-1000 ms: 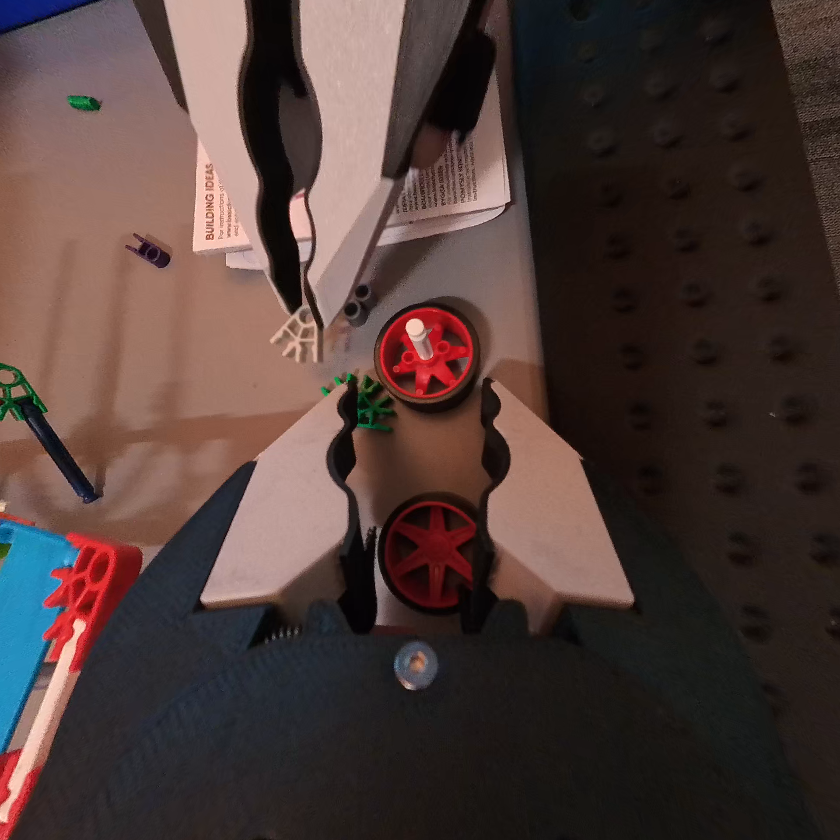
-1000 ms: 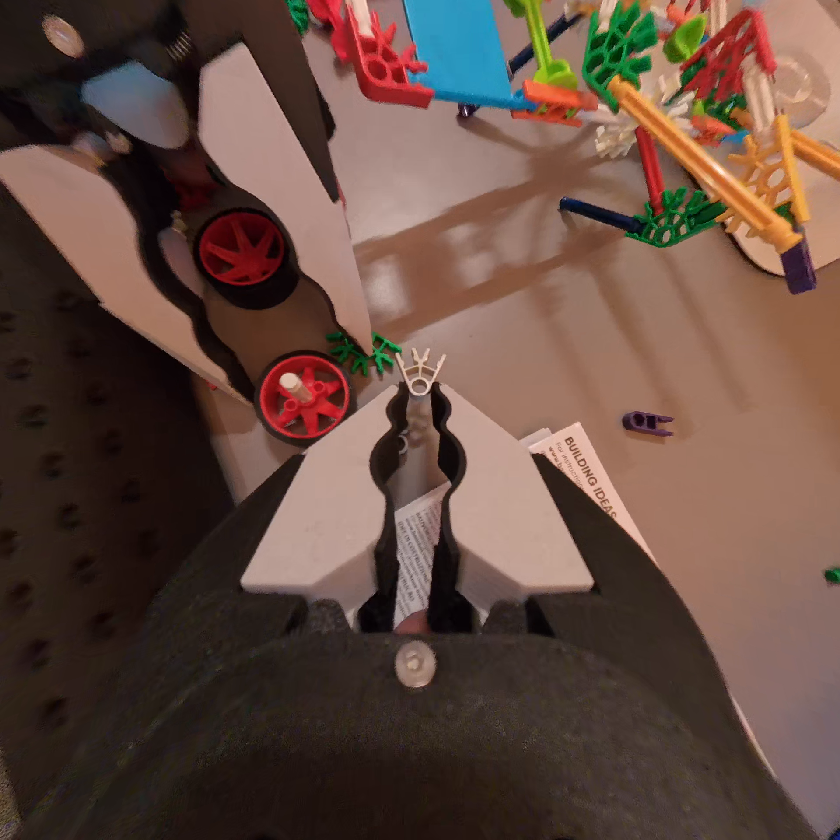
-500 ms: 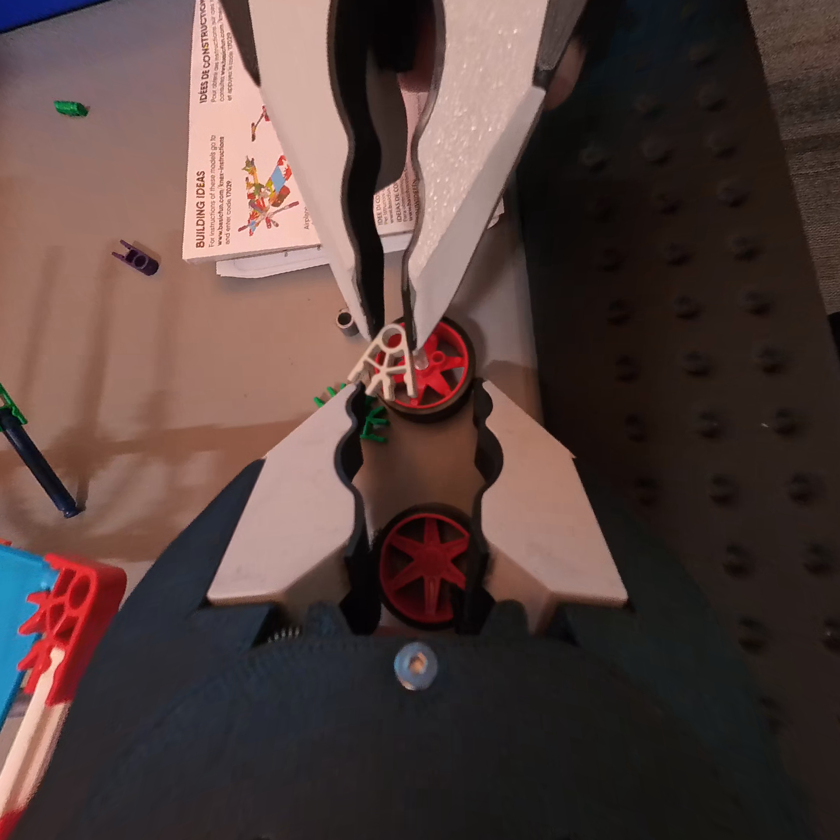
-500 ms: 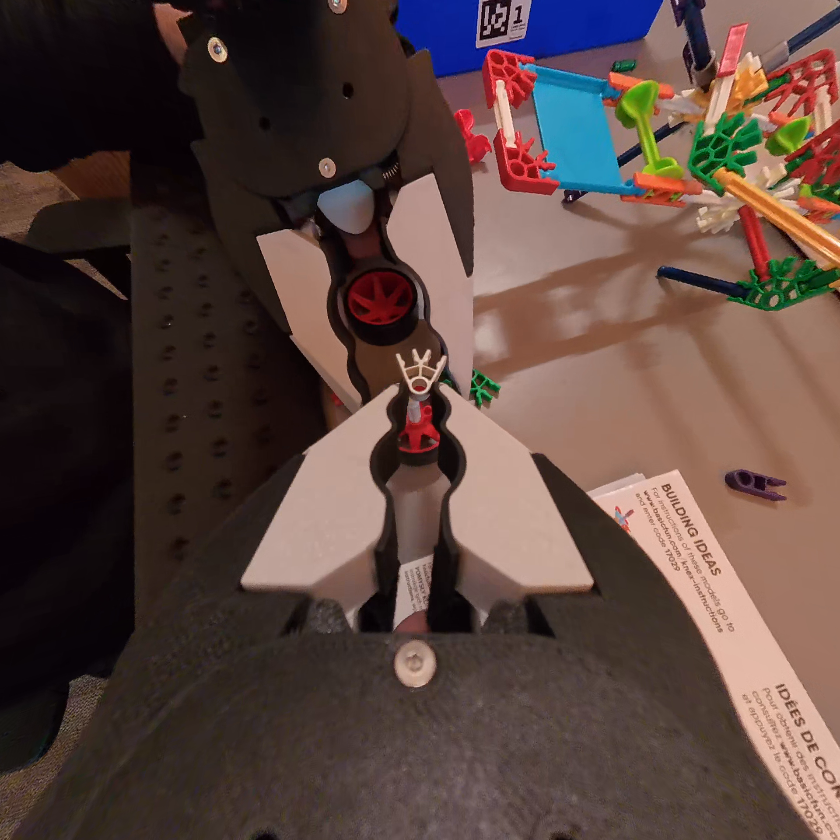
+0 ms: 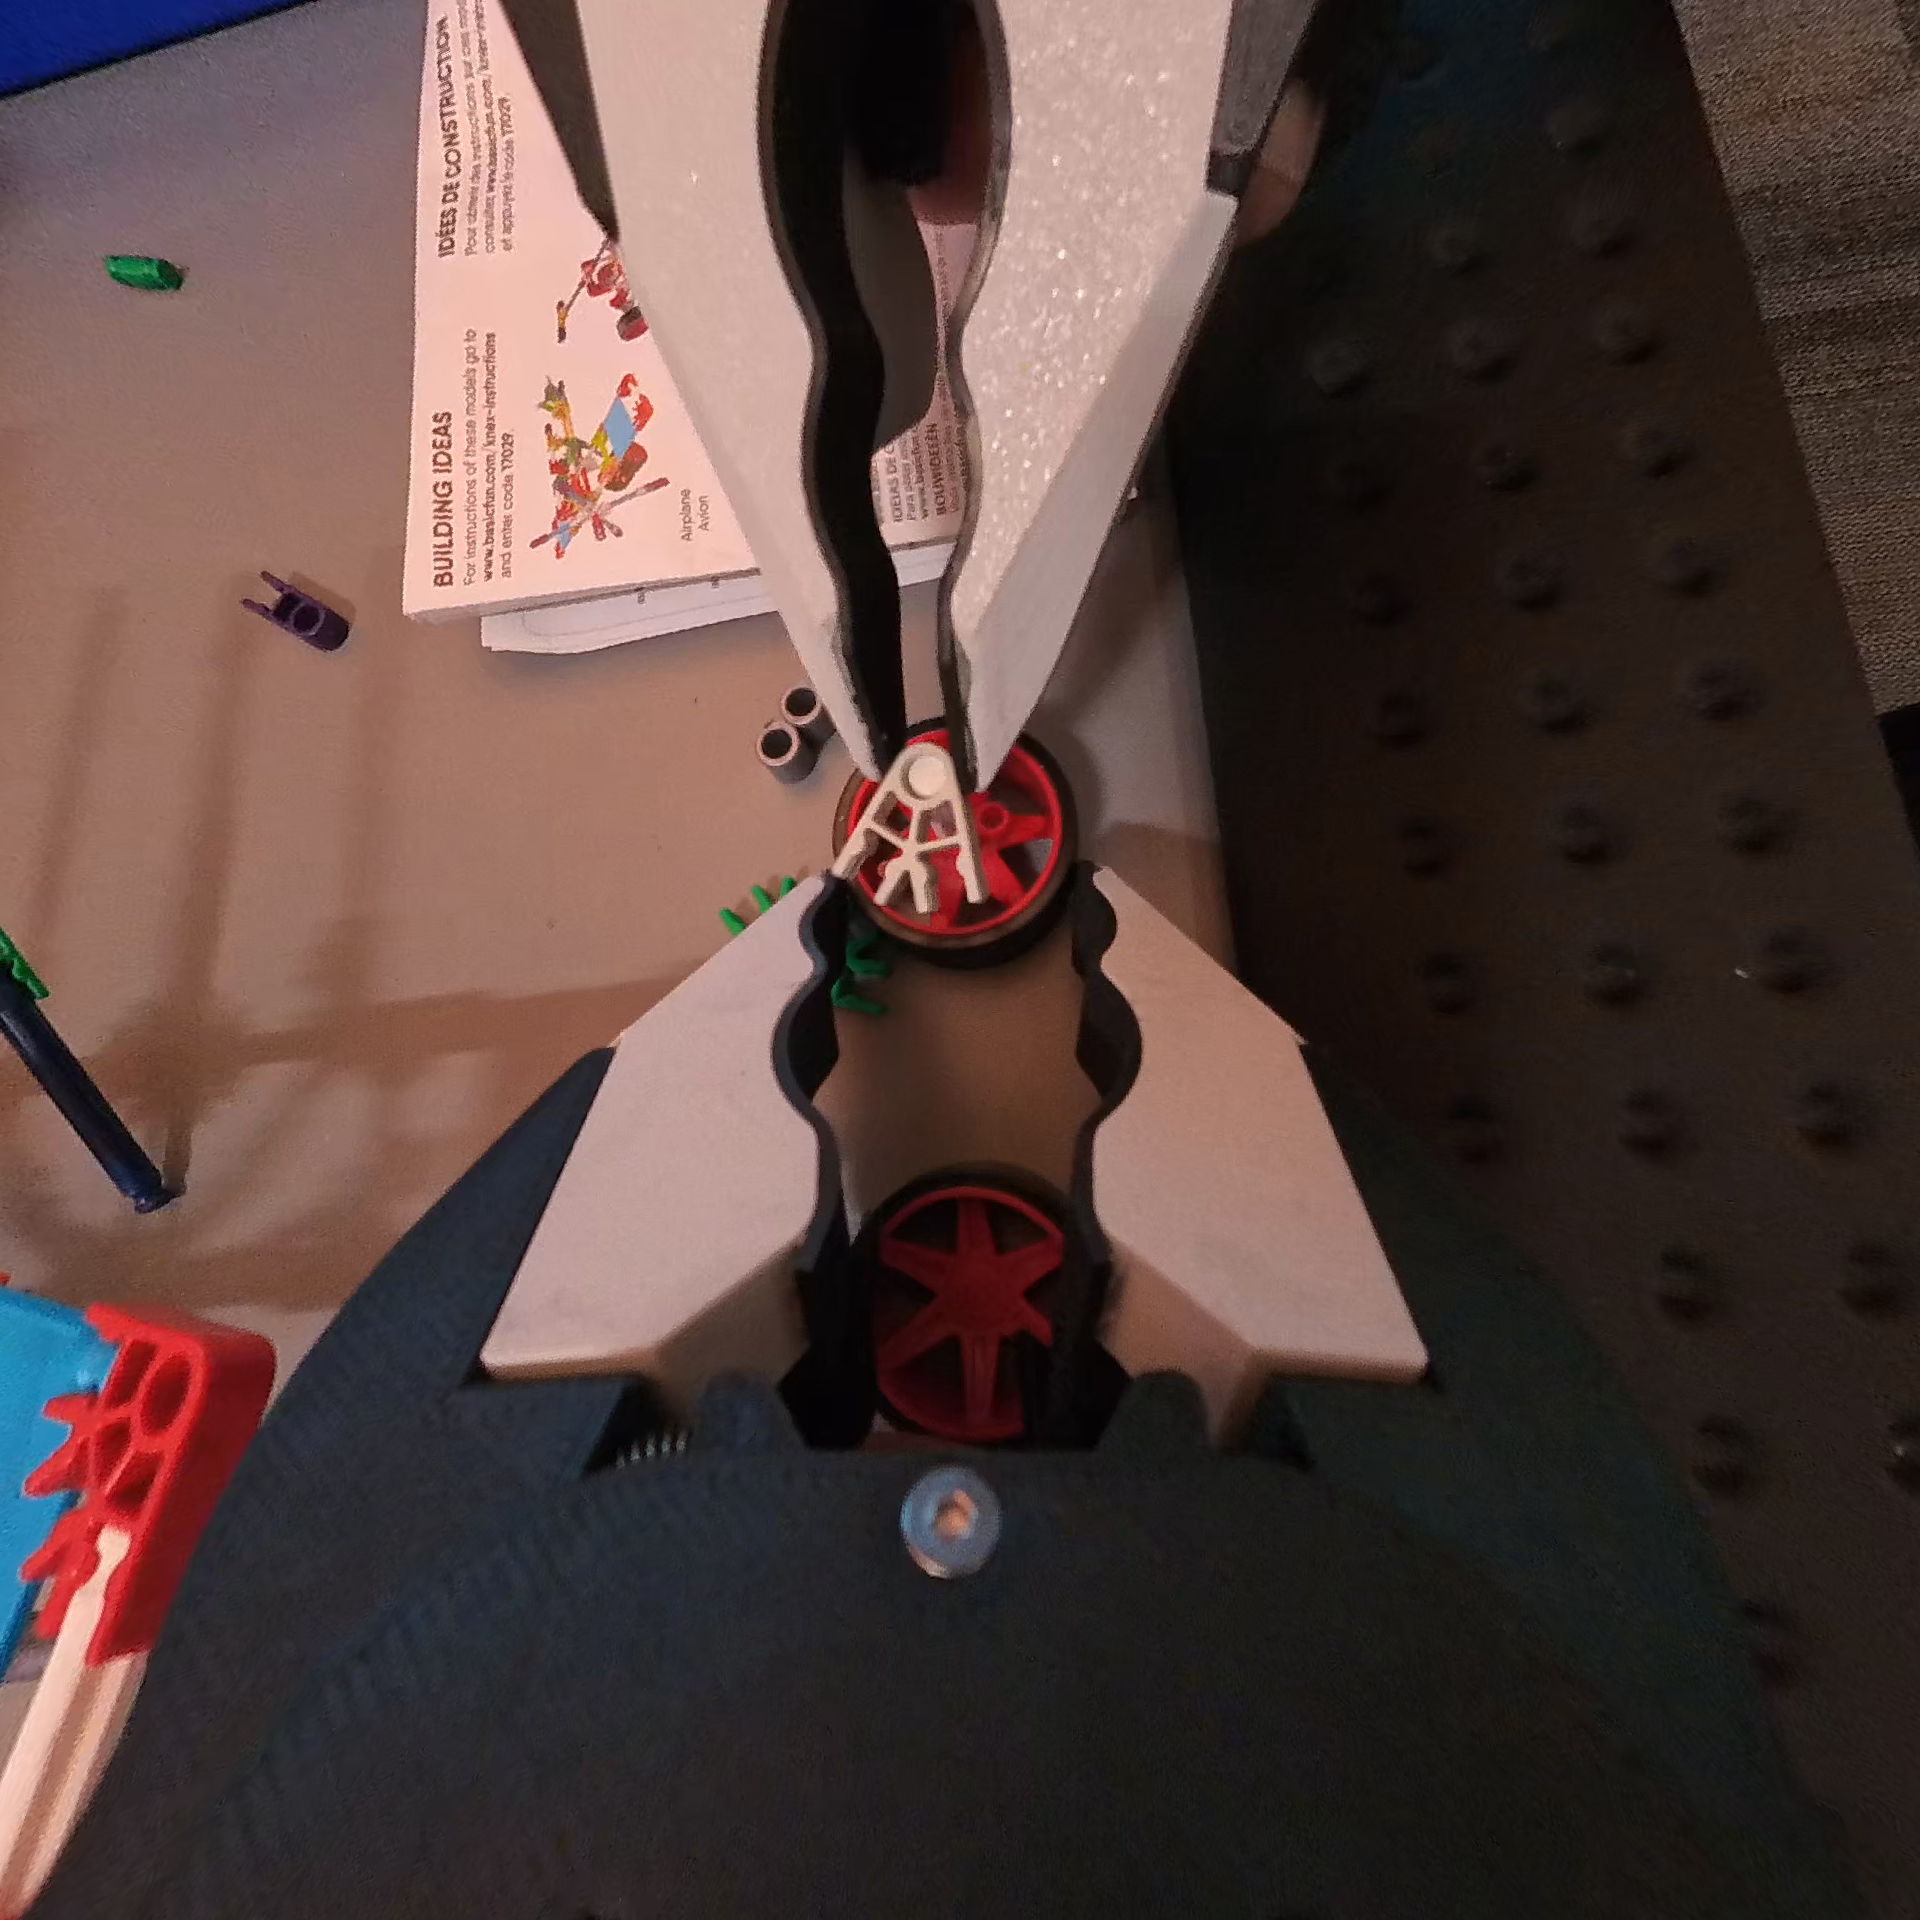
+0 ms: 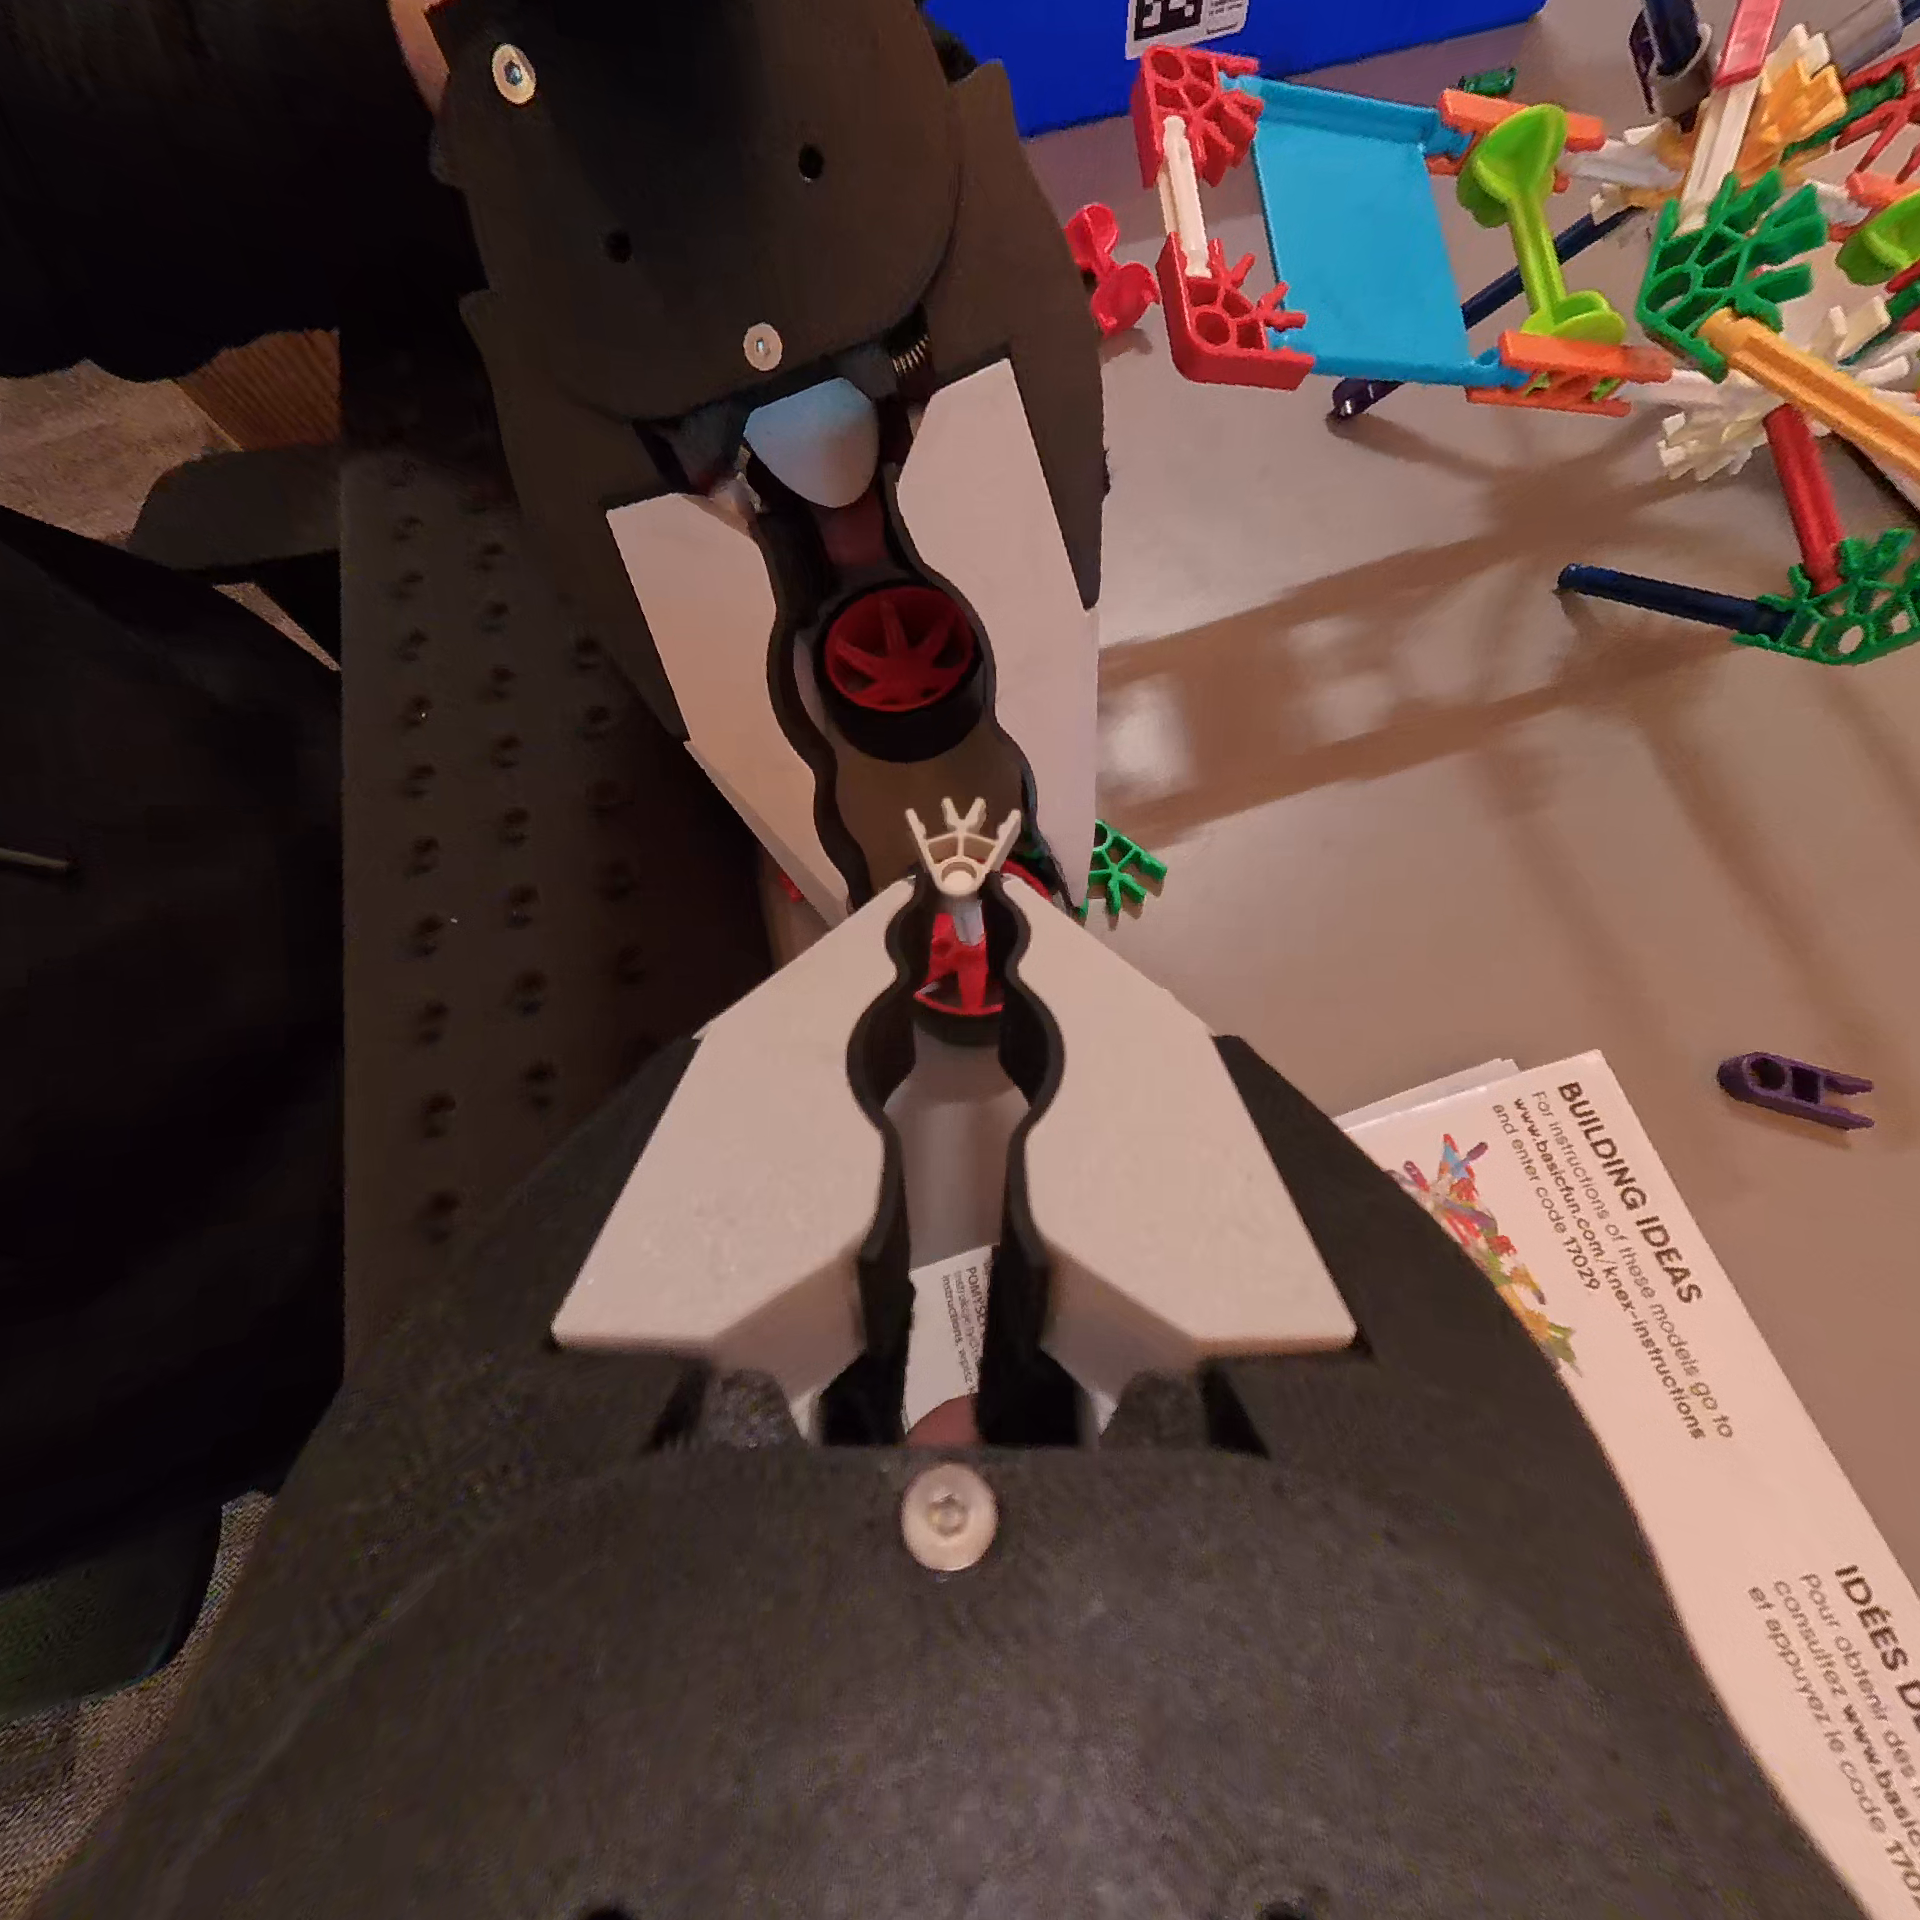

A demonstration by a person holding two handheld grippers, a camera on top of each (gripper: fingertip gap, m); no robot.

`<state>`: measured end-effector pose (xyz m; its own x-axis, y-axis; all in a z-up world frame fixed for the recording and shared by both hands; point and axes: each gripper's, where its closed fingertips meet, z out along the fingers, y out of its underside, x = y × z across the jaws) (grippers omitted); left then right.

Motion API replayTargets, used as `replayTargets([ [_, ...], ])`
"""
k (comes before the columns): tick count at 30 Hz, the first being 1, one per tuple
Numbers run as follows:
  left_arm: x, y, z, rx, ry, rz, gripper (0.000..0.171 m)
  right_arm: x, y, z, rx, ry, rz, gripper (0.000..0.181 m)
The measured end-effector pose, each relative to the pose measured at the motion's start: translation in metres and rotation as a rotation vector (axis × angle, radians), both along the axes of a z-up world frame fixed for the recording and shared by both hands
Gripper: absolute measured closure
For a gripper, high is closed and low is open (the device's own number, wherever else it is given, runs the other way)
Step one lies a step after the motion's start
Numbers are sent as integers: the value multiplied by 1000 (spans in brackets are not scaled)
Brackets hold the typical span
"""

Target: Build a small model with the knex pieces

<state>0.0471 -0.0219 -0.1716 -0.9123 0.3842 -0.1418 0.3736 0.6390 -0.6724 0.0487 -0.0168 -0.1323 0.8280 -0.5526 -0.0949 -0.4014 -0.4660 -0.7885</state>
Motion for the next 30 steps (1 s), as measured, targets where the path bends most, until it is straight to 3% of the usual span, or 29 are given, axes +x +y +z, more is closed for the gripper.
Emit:
replayTargets([
  [5,0,0,0,-1,-2,5,130,-2,-3,-18,-64,44,-14,171],
  [11,5,7,13,-12,-38,20,122,-3,-15,1,-69,-16,-48,163],
  [14,5,21,40,-58,-84,12,122,-3,-22,15,-48,-54,-70,162],
  [20,24,84,129,-220,-205,112,128,-5,-30,27,-12,-121,-72,159],
  [23,46,121,145,-207,-269,203,132,-4,-29,25,1,-133,-60,159],
  [26,33,120,129,-170,-163,173,131,-1,-26,23,23,-136,-53,158],
  [30,23,96,57,6,-145,139,121,1,-24,13,-7,-130,-53,157],
])
